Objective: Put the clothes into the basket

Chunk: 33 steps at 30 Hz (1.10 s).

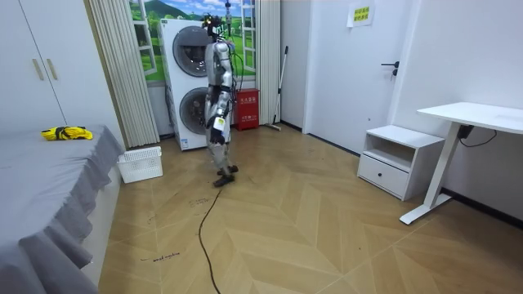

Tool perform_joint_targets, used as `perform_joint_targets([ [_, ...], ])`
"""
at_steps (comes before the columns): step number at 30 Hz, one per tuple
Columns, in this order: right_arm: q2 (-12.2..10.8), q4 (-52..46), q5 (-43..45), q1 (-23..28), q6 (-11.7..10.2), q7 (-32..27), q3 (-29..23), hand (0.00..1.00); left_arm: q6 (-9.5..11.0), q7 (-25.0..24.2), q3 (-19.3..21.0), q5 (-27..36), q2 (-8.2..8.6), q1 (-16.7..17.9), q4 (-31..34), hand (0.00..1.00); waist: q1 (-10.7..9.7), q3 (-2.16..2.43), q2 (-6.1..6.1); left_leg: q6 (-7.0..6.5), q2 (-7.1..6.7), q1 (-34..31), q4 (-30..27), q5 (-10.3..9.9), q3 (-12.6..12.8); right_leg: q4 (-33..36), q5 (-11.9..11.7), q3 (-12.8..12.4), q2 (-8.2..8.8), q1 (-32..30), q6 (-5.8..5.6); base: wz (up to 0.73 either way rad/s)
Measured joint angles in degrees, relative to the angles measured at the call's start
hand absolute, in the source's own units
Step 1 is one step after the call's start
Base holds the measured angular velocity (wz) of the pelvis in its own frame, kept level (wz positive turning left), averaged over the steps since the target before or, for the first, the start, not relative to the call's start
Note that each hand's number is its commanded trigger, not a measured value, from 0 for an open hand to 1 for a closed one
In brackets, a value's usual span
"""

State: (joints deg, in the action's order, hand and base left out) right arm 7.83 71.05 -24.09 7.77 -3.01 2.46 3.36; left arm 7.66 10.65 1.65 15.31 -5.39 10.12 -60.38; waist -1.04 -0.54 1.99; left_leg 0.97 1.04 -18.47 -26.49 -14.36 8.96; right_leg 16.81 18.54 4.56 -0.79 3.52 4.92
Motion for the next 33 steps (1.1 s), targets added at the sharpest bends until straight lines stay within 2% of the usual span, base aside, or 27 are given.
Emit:
perform_joint_targets([
  [1,0.0,0.0,-0.1,0.0,0.0,-0.1,0.0,0.0,0.4,0.0,0.1,0.0,0.02,0.1,0.1,0.0,0.2,-0.06,-0.06,-0.44,-0.24,-1.2,2.7,2.8,0.0,0.0,0.5,0.1,0.38,0.4,-0.14,-0.31],
  [3,0.0,0.1,0.1,0.4,0.1,-0.5,0.5,0.0,1.6,0.0,0.4,1.5,0.12,0.9,0.0,0.0,0.9,-0.02,-0.07,-0.41,-0.66,-2.6,11.0,11.9,0.4,-0.3,2.8,-1.9,1.9,2.6,-1.2,-0.4],
  [4,0.1,0.0,0.3,0.4,0.1,-0.5,0.4,0.0,1.6,-0.1,0.4,2.1,0.23,0.9,0.0,0.0,0.9,-0.01,-0.06,-0.87,-0.88,-2.8,11.4,13.9,1.0,-0.5,3.4,-2.4,2.33,2.8,-1.67,-0.21],
  [5,0.2,-0.1,0.9,0.3,0.1,-0.6,0.1,0.0,1.8,-0.2,0.4,2.0,0.38,0.7,0.0,0.0,1.0,0.19,0.18,-3.24,-1.75,-3.5,11.2,16.5,2.2,-1.3,3.8,-2.9,3.55,3.3,-2.92,0.06],
  [7,0.2,-0.1,1.8,-0.1,0.1,-0.6,-0.9,0.0,2.5,-0.8,0.4,2.0,0.31,0.4,0.0,0.0,0.8,0.53,1.22,-6.43,-4.34,-6.6,8.2,14.6,3.8,-2.1,4.9,-3.9,6.53,3.4,-4.23,0.35],
  [8,0.3,0.0,2.4,-0.5,0.1,-0.6,-2.2,0.0,2.7,-1.4,0.4,2.0,0.3,-0.3,-0.3,0.0,0.1,0.8,1.09,-8.43,-5.59,-8.8,4.2,11.0,5.3,-1.8,6.2,-5.8,8.13,3.4,-4.7,0.42],
  [10,0.0,-0.4,2.9,-1.0,0.5,-0.5,-3.4,0.0,2.8,-1.8,0.4,2.0,0.09,-0.5,-1.6,0.0,0.7,0.57,1.4,-9.49,-6.87,-7.6,0.0,6.1,6.0,1.1,5.6,-5.2,9.86,3.8,-7.72,0.01],
  [11,-0.3,-1.4,2.9,-0.9,0.0,-0.6,-3.5,0.0,2.7,-2.0,0.2,2.0,-0.06,-0.3,-2.4,0.0,1.6,0.39,2.04,-9.89,-7.4,-4.3,-0.9,3.7,6.9,4.6,3.6,-4.1,10.71,4.4,-10.01,-0.32],
  [13,-0.9,-2.9,2.1,-1.0,-1.6,-1.0,-3.4,0.0,2.6,-2.0,-0.3,2.0,-0.21,0.0,-3.3,0.0,1.5,0.24,2.13,-10.56,-8.01,0.6,-0.3,2.2,7.0,13.9,-2.5,-1.6,11.49,3.3,-10.2,-0.09],
  [14,-1.1,-4.0,1.7,-1.0,-2.0,-1.0,-3.4,0.0,2.6,-1.9,-1.0,1.9,-0.38,-0.4,-3.3,0.0,1.4,0.2,1.83,-10.94,-8.26,4.7,2.5,1.6,6.7,21.4,-9.1,-0.3,11.78,1.5,-10.11,0.07],
  [15,-0.9,-5.2,1.6,-1.2,-2.4,-0.9,-3.4,0.0,2.7,-1.4,-1.8,1.1,-0.43,-1.2,-3.3,0.0,1.7,0.25,1.33,-10.06,-8.27,9.1,6.8,0.2,5.0,29.3,-13.0,0.6,12.01,-1.9,-9.9,0.0],
  [16,-1.0,-5.8,1.6,-1.6,-2.4,-0.8,-3.4,0.0,2.6,-1.3,-2.0,0.2,-0.51,-1.8,-3.3,0.0,2.1,0.05,1.35,-9.86,-8.32,11.0,8.5,-0.2,4.8,32.7,-11.9,1.0,12.15,-4.2,-9.44,-0.09],
  [18,-0.9,-10.1,1.4,-1.3,-2.3,-0.5,-3.5,0.0,2.7,-1.2,-2.5,-3.3,-0.15,-3.2,-3.2,0.0,2.3,-0.31,-0.1,-9.79,-7.58,16.8,12.4,-0.2,2.3,38.8,-4.4,4.0,10.9,-12.4,-5.79,0.14],
  [19,-0.9,-11.1,1.3,-1.4,-2.2,-0.5,-3.5,0.0,2.7,-1.2,-2.5,-4.5,-0.05,-3.4,-3.1,0.0,2.4,-0.38,-0.47,-9.75,-7.09,17.9,13.3,-0.2,1.9,38.4,-3.0,4.5,10.06,-14.5,-5.35,0.24],
  [20,-1.1,-12.7,1.0,-1.5,-2.0,-0.5,-3.5,0.0,2.8,-1.2,-3.2,-5.5,-0.04,-3.8,-2.7,0.0,2.5,-0.66,-1.25,-9.32,-5.93,19.9,14.3,-0.5,1.4,34.5,-1.0,5.6,7.73,-18.9,-4.88,0.21],
  [21,-1.4,-13.9,1.1,-1.5,-2.0,-0.5,-3.4,0.0,2.8,-1.3,-4.2,-5.9,-0.25,-4.3,-2.7,0.0,2.2,-0.78,-1.61,-9.18,-5.14,21.7,15.3,-0.6,0.1,27.0,-0.9,5.9,5.46,-22.3,-4.61,0.27],
  [22,-1.5,-14.2,1.1,-1.6,-2.0,-0.4,-3.3,0.0,2.7,-1.3,-4.5,-6.0,-0.3,-4.5,-2.6,0.0,1.9,-0.75,-1.63,-8.86,-4.79,22.6,15.9,-0.7,0.0,22.6,-1.2,6.0,4.53,-23.6,-4.41,0.41],
  [23,-1.7,-15.2,1.2,-1.4,-2.0,-0.6,-3.3,0.0,2.7,-1.4,-5.2,-6.5,-0.31,-4.5,-2.5,0.0,1.5,-0.66,-1.65,-7.95,-4.28,24.6,17.1,-1.3,0.1,13.1,-3.3,6.5,3.11,-25.7,-3.88,0.37],
  [24,-1.8,-16.0,1.5,-1.4,-2.1,-0.7,-3.3,0.0,2.7,-1.4,-5.7,-6.7,-0.32,-4.3,-2.4,0.0,1.3,-0.64,-1.7,-7.33,-4.06,25.4,17.6,-1.7,0.2,8.8,-6.1,6.6,2.69,-26.5,-3.3,0.55],
  [25,-1.9,-16.5,1.5,-1.4,-2.5,-1.3,-3.3,0.0,2.4,-1.6,-7.2,-6.9,-0.36,-4.0,-2.5,0.0,0.7,-0.41,-1.93,-6.84,-3.32,27.4,18.1,-2.1,-0.3,3.4,-12.9,6.8,2.06,-27.2,-2.51,0.45],
  [26,-2.0,-17.3,1.0,-1.4,-2.8,-1.9,-3.2,0.0,2.3,-2.3,-7.7,-7.0,-0.34,-3.7,-2.5,0.0,1.2,0.01,-1.99,-6.29,-2.81,28.7,18.0,-2.4,-0.3,-0.8,-18.3,7.0,1.28,-27.2,-0.67,0.32],
  [27,-2.0,-18.7,0.3,-1.6,-3.5,-2.4,-3.0,0.0,2.3,-2.8,-7.7,-7.0,-0.29,-3.2,-2.5,0.0,1.5,0.57,-2.19,-3.89,-1.64,29.7,17.4,-3.8,-0.6,-1.7,-22.3,6.9,-0.25,-27.1,0.85,0.0],
  [28,-1.9,-19.3,0.0,-2.0,-4.0,-2.4,-3.0,0.0,2.3,-2.9,-7.7,-7.0,-0.15,-2.9,-2.6,0.0,1.7,0.98,-3.15,-2.18,-0.42,29.9,17.0,-4.8,-0.6,-0.5,-22.0,7.3,-1.2,-26.6,1.38,-0.16],
  [29,-2.0,-20.4,-0.7,-3.1,-4.7,-2.7,-2.8,0.0,2.3,-3.4,-7.4,-7.0,-0.26,-2.1,-3.1,0.0,1.7,0.58,-4.58,0.99,1.12,30.8,16.3,-5.6,0.1,2.4,-20.4,8.2,-2.41,-26.0,2.06,-0.06],
  [30,-2.1,-21.2,-0.7,-4.2,-4.9,-3.0,-2.8,0.0,2.3,-3.5,-7.3,-7.0,-0.47,-2.0,-3.4,0.0,1.7,0.4,-4.35,2.98,2.04,30.9,14.6,-5.7,0.5,5.4,-17.7,7.0,-2.33,-25.8,2.18,0.07],
  [32,-2.1,-25.0,-0.7,-4.0,-4.6,-3.2,-4.7,0.0,2.9,-3.5,-7.3,-7.0,-0.75,-1.4,-1.2,0.0,1.0,0.26,-4.38,3.21,3.86,30.3,14.6,-5.3,0.9,9.2,-14.9,6.7,-2.29,-25.0,1.85,0.48],
  [33,-2.0,-27.5,-0.8,-3.0,-4.5,-3.1,-4.9,0.0,3.9,-3.4,-7.0,-7.1,-1.26,-0.2,1.2,0.0,1.2,0.09,-3.52,3.25,4.32,30.3,9.9,-4.7,2.0,11.0,-12.3,9.3,-2.34,-23.6,2.17,0.43],
])
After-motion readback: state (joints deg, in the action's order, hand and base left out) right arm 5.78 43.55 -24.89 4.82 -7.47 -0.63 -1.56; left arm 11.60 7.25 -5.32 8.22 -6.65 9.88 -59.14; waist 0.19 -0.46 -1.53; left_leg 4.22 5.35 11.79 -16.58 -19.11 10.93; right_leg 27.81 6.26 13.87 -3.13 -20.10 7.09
